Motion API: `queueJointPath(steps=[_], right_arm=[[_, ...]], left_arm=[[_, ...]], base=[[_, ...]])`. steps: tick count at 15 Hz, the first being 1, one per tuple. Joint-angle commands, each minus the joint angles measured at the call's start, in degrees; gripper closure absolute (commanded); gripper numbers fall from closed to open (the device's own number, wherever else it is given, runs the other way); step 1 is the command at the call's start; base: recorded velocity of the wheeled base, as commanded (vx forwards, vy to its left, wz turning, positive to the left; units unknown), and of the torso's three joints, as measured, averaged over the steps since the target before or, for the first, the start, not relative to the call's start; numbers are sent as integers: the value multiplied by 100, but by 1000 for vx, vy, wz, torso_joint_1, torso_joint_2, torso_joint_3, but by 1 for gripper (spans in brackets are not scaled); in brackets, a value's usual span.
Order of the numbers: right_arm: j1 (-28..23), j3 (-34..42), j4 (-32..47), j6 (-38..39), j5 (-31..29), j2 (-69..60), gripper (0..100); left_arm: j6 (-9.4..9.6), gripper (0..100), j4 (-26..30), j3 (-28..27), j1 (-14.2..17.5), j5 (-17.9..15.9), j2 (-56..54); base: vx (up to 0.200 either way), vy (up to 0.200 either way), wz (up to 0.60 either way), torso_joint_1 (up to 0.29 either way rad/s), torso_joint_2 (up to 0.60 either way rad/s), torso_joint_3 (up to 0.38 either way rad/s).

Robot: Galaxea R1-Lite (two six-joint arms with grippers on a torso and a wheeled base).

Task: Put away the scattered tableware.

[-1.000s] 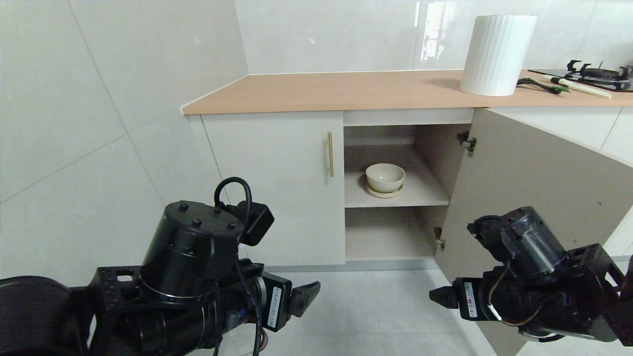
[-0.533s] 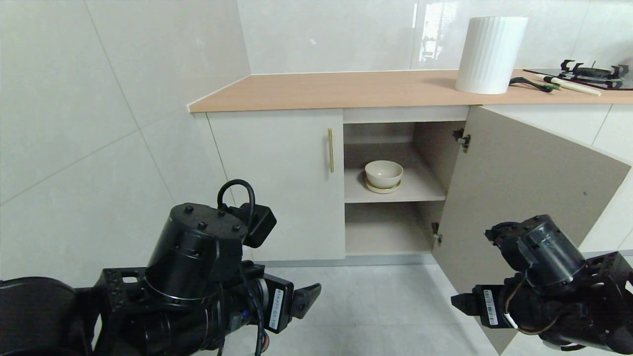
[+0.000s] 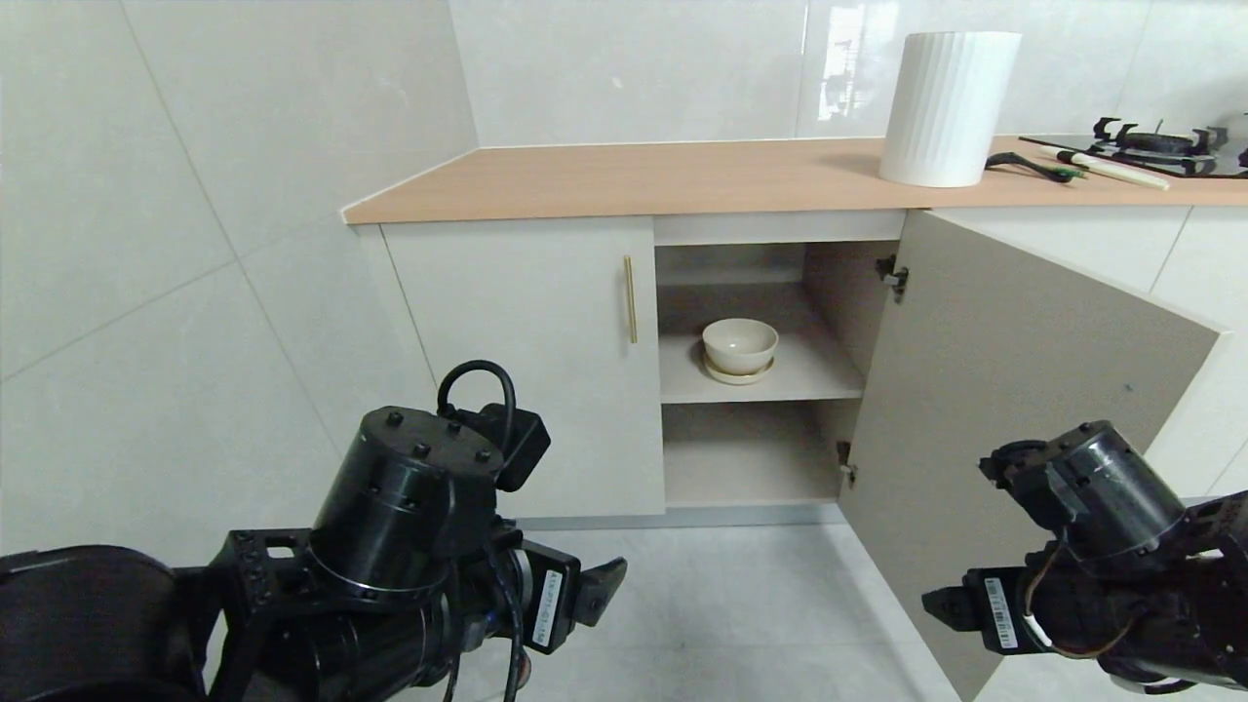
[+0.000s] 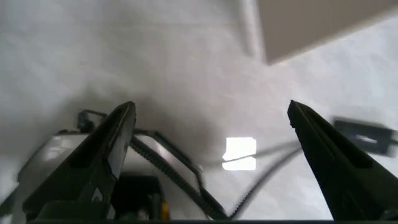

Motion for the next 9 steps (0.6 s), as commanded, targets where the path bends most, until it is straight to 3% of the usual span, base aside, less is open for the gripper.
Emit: queueJointPath(steps=[1,4,9], right_arm=[[-62,-40,123,-48,3,13,0],[-299,-286,835,-57,-5,242,0],[-1037,-330,852,-320,-542,646,0]], left_arm=[[-3,0,-2,1,10,6,33],[-3,0,-2,1,10,6,42],[-3,0,-2,1,10,6,59]], base=[[0,-200,0,2,2,7],[0,-200,0,2,4,4],[0,-200,0,1,4,1]])
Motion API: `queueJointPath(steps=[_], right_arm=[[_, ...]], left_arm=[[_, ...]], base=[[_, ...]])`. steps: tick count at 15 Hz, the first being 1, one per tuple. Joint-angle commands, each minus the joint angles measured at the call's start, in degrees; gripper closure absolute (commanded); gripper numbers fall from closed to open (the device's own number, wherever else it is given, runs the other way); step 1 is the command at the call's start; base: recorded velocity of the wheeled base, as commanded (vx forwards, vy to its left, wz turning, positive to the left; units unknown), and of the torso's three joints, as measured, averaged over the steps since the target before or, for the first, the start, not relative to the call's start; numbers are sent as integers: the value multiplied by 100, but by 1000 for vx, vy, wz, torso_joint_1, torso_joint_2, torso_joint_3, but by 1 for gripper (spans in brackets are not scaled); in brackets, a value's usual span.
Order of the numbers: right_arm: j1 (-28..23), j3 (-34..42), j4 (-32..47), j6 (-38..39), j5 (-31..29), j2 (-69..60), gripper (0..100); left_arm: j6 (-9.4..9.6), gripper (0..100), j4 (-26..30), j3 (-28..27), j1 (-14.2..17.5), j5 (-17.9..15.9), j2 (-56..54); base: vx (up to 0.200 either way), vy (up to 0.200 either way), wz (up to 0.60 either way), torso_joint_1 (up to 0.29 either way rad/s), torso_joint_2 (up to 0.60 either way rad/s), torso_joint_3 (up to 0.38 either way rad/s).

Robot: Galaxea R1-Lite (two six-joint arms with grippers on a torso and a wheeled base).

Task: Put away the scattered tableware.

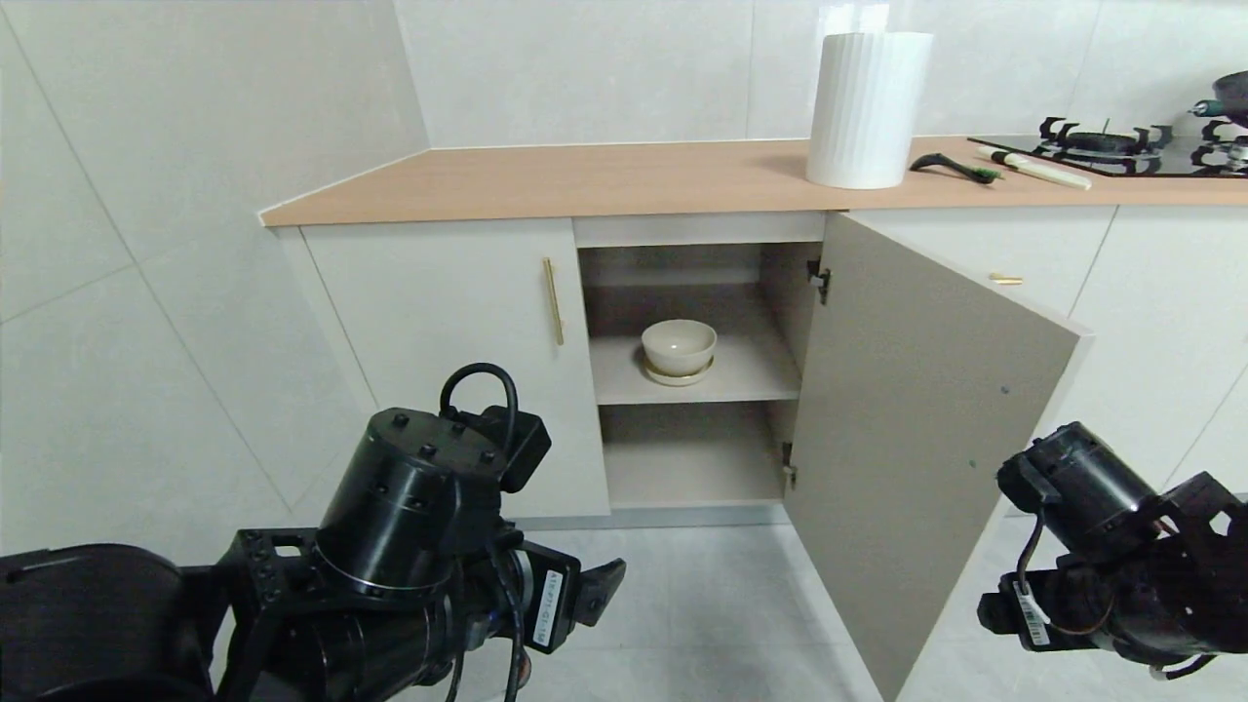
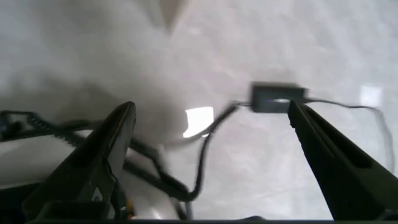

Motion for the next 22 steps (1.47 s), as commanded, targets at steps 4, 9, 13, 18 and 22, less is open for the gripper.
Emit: queueJointPath(steps=[4,9,13,18,22], right_arm=[[-1125,-220,27,-500,-50,121,0],[-1907,-554,-482,-544,495,209,0],[-2496,-624,-1590,-500,1278,402,0],[-2742,-642,-2460,-175,2104,666,0],[-2584,-651,-3321,-43,2139,1053,0]], left_arm=[[-3,0,-4,-8,1,1,6],[-12,0,-154,10,1,1,15],[-12,0,-180,10,1,1,50],[-29,0,-321,1,72,1,50],[-38,0,-338,-17,124,1,42]], base=[[0,-100,0,2,1,0],[0,0,0,0,0,0],[0,0,0,0,0,0],[0,0,0,0,0,0],[0,0,0,0,0,0]])
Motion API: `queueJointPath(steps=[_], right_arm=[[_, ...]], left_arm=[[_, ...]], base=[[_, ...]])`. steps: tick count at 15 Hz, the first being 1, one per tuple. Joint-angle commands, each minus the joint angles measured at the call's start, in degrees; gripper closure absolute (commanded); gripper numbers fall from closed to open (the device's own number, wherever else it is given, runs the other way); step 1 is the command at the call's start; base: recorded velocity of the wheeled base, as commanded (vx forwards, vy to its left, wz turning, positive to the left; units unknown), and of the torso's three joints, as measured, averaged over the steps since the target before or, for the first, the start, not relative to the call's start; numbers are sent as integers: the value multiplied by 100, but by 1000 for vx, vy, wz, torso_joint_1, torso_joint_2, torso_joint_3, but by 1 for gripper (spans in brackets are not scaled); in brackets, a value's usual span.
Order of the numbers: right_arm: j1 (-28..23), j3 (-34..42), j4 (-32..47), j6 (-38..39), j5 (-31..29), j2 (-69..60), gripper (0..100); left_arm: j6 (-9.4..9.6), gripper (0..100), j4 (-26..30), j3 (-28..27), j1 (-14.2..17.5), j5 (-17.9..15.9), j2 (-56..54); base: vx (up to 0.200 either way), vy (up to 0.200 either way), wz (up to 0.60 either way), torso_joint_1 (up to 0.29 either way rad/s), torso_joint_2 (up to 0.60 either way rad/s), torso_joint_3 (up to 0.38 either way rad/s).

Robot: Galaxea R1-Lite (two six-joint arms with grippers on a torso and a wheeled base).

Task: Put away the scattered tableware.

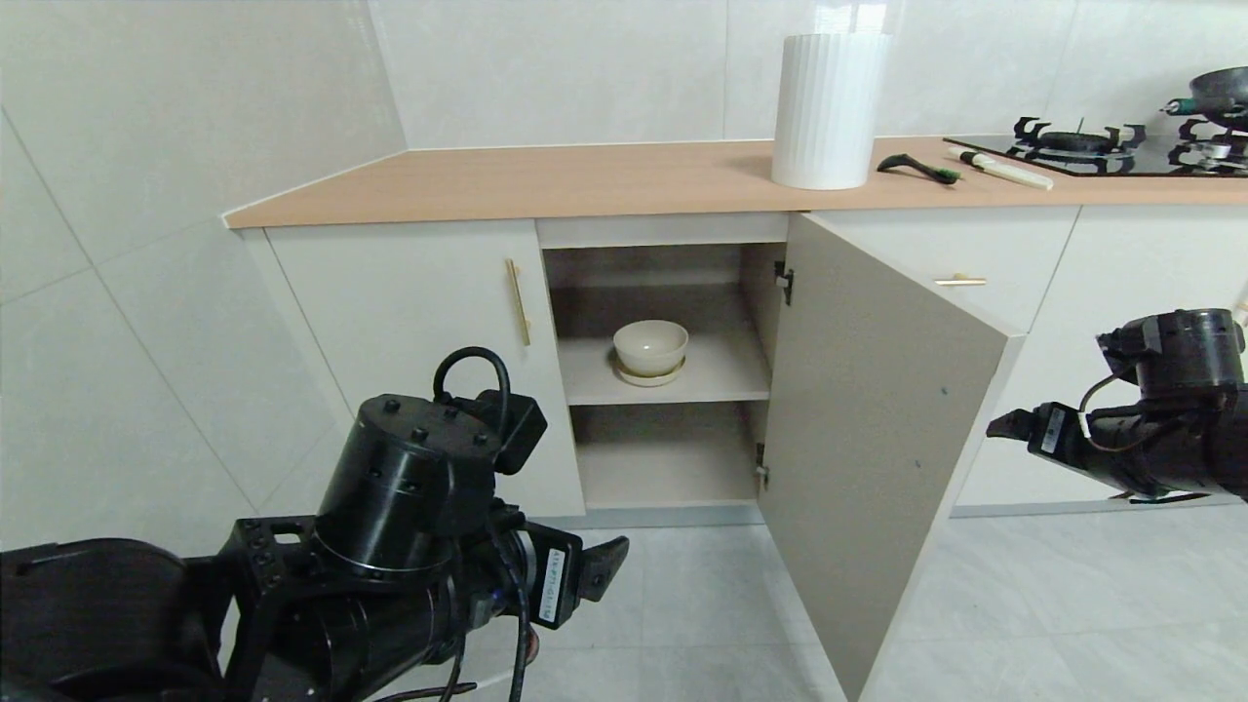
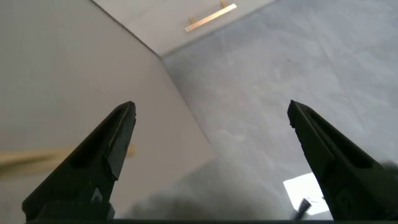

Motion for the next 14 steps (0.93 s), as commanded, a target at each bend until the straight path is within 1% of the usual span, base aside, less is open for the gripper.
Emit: queueJointPath(steps=[1,3,4,6,8,9,11,12,13,14], right_arm=[[56,7,-105,47,22,233,0],[196,7,-122,91,216,277,0],[381,-1,-131,161,312,330,0],[636,-45,-210,170,339,444,0],[838,-89,-386,170,391,541,0],[987,-168,-474,170,470,628,0],[1312,-520,-492,161,497,866,0],[1374,-599,-492,170,497,918,0],[1664,-924,-492,170,488,1226,0],[1717,-1003,-492,170,488,1296,0]], left_arm=[[-2,0,3,-3,12,-1,0],[7,0,3,5,39,8,0],[7,0,3,5,91,8,-17],[7,0,3,-3,223,17,-35],[16,0,3,5,241,26,-79],[51,0,3,5,241,43,-105],[51,0,-14,-39,258,131,-132],[51,0,-50,-56,267,158,-123],[69,0,-304,-47,355,289,-70],[86,0,-357,-56,364,351,-44]], base=[[0,0,0,0,0,0],[0,0,0,0,0,0],[0,0,0,0,0,0],[0,0,0,0,0,0],[0,0,0,0,0,0],[0,0,0,0,0,0],[0,0,0,0,0,0],[0,0,0,0,0,0],[0,0,0,0,0,0],[0,0,0,0,0,0]])
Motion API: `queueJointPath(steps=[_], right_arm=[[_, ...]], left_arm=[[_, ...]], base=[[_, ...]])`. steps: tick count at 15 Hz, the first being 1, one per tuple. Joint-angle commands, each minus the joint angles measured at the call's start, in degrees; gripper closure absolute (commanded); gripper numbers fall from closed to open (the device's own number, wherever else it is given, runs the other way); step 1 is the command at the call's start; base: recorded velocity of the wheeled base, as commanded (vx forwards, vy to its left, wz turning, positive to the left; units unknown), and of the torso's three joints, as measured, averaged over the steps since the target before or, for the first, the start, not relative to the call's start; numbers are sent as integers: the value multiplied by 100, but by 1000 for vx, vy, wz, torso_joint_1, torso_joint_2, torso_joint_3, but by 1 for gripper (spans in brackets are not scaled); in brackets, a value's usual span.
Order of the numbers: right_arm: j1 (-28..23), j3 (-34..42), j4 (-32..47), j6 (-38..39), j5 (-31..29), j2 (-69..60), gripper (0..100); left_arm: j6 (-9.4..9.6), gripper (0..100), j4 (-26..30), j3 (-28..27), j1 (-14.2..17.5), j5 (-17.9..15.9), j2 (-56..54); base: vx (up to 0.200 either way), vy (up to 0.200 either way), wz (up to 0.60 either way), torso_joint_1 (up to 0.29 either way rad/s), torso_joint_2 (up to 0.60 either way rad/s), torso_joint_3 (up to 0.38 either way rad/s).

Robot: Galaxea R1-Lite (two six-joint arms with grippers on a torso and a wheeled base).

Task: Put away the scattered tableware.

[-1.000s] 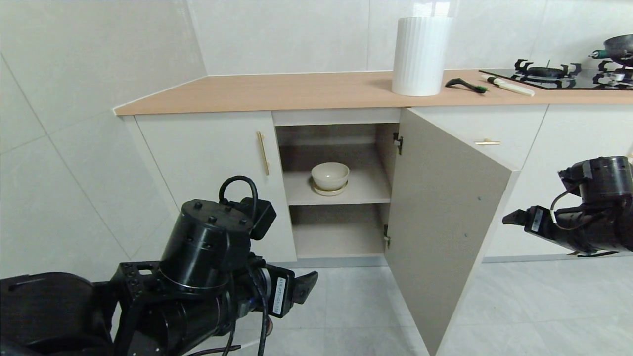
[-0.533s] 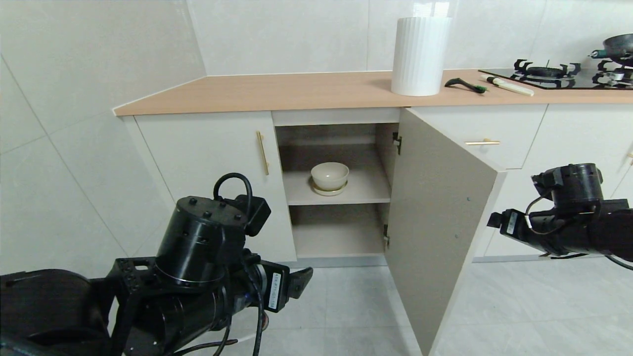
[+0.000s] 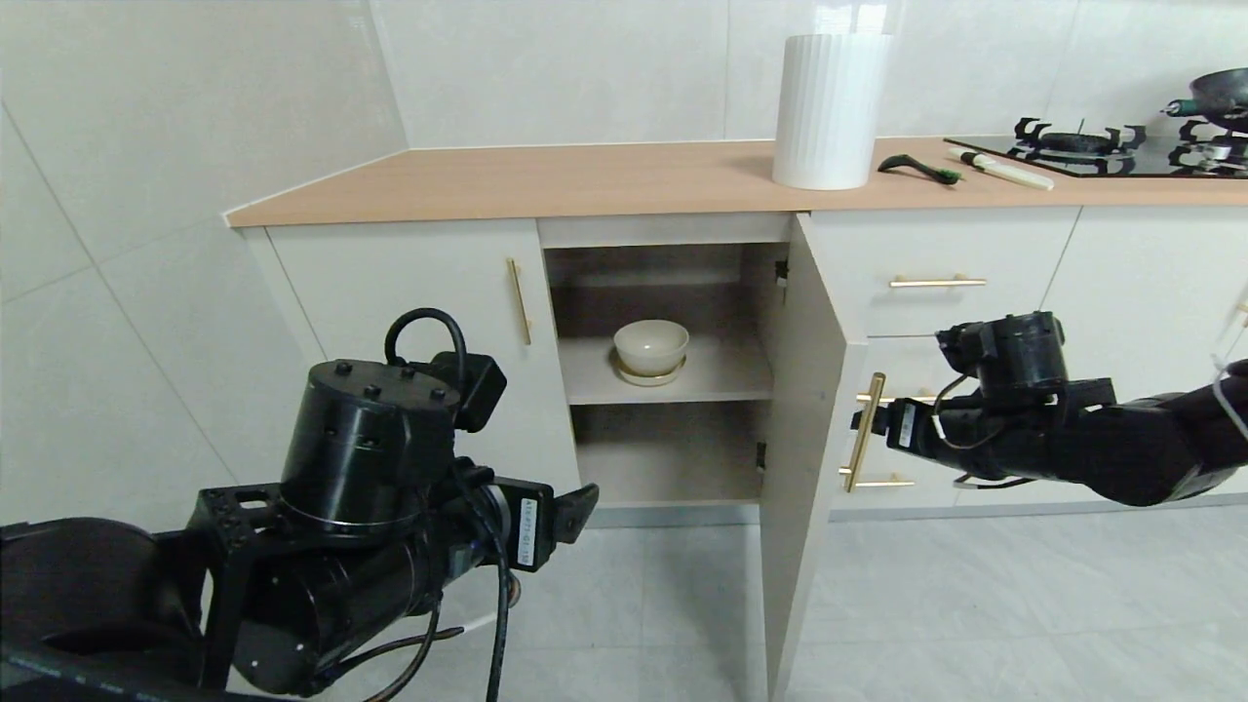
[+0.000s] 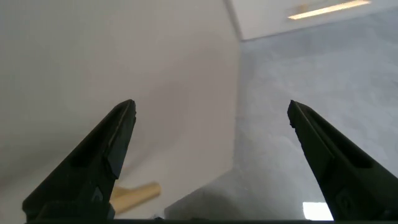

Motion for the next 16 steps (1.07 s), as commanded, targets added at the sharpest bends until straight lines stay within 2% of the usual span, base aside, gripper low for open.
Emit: queueJointPath(steps=[1,3,5,6,9,10,14,16], right_arm=[[350,-445,3,1,-4,577,0],[447,-656,3,1,-4,850,0],[482,-894,3,1,22,1078,0],[490,-1008,3,1,66,1149,0],[526,-1193,-32,45,268,1280,0],[622,-1395,-67,291,418,1439,0],[675,-1439,-67,423,418,1579,0],[675,-1439,-67,423,418,1606,0]], left_arm=[[117,0,-91,15,42,143,37],[152,0,-91,24,42,161,54],[389,0,-91,94,42,319,107],[433,0,-91,103,42,407,133],[433,0,-91,103,42,442,107],[433,0,-91,103,42,442,107],[433,0,-91,85,42,442,98],[433,0,-91,85,42,442,72]], base=[[0,0,0,0,0,0],[0,0,0,0,0,0],[0,0,0,0,0,0],[0,0,0,0,0,0],[0,0,0,0,0,0],[0,0,0,0,0,0],[0,0,0,0,0,0],[200,0,0,-2,5,0]])
